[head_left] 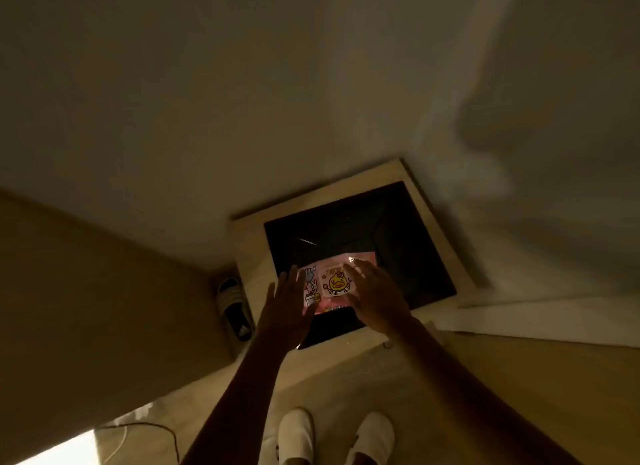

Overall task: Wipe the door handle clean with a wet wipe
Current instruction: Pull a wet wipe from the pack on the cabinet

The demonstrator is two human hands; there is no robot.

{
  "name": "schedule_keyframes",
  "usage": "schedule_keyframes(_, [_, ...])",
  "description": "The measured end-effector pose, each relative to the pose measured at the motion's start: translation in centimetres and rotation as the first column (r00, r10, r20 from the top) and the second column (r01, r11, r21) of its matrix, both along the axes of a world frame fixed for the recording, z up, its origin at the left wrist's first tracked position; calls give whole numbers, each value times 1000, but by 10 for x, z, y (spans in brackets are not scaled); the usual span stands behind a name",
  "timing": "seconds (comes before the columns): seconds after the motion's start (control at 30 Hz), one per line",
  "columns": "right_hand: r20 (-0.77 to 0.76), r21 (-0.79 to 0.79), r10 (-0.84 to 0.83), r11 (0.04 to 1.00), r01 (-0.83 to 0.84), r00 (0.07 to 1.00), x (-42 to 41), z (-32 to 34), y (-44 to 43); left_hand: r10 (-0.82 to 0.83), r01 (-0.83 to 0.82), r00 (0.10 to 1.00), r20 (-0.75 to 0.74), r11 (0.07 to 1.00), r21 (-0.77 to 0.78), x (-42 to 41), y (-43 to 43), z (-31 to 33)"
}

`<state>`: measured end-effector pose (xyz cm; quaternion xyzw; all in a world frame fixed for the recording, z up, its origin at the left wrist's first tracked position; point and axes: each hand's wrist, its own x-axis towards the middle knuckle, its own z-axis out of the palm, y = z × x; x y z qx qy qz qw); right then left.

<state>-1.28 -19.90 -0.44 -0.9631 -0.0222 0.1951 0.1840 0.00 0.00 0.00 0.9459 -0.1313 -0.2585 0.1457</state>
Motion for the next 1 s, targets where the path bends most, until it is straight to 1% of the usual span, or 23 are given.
schedule_keyframes(0.03, [-19,-6,43,999,-43,999,3,-16,4,-27,26,999,37,1000,17,4,-1,-14])
schedule_keyframes(0.1, [-39,-21,84,996,-85,996,10,-44,8,-42,42,997,71,999,0,12,-2,-42])
schedule_keyframes(0.17, [-70,-47,138,989,-141,988,14,-65,9,-42,50,992,118,996,-69,13,-5,-68])
schedule_keyframes(0.23, [-39,-72,200,977,-203,979,16,-80,6,-25,45,987,158,991,-124,8,-7,-88])
schedule_keyframes(0.3, [-13,-42,196,980,-196,981,22,-85,1,-4,28,988,157,988,-149,8,-7,-100])
schedule_keyframes(0.37, [0,12,169,985,-169,986,26,-89,-6,33,0,985,170,982,-190,8,-8,-105])
schedule_keyframes(0.4, [8,14,181,983,-181,983,28,-90,-8,45,-10,985,168,979,-203,9,-8,-105])
schedule_keyframes(0.6, [15,-83,289,954,-287,957,33,-96,-9,47,-21,990,129,979,-201,11,-6,-114])
schedule_keyframes(0.73, [143,-111,362,931,-349,921,30,-96,-15,71,-44,992,105,971,-236,10,-5,-115])
schedule_keyframes(0.83, [186,-95,410,912,-399,893,40,-83,-17,71,-46,992,101,971,-236,10,-6,-115])
schedule_keyframes(0.87, [214,-51,389,920,-388,896,46,-79,-16,77,-51,992,101,970,-237,9,-6,-116])
schedule_keyframes(0.9, [243,14,318,943,-331,916,53,-75,-13,85,-58,991,101,968,-245,9,-7,-116])
schedule_keyframes(0.93, [257,82,214,967,-242,942,62,-73,-10,99,-72,991,93,963,-261,10,-7,-116])
schedule_keyframes(1.0, [285,141,-18,990,-23,958,78,-75,-10,125,-100,990,68,951,-291,11,-8,-116])
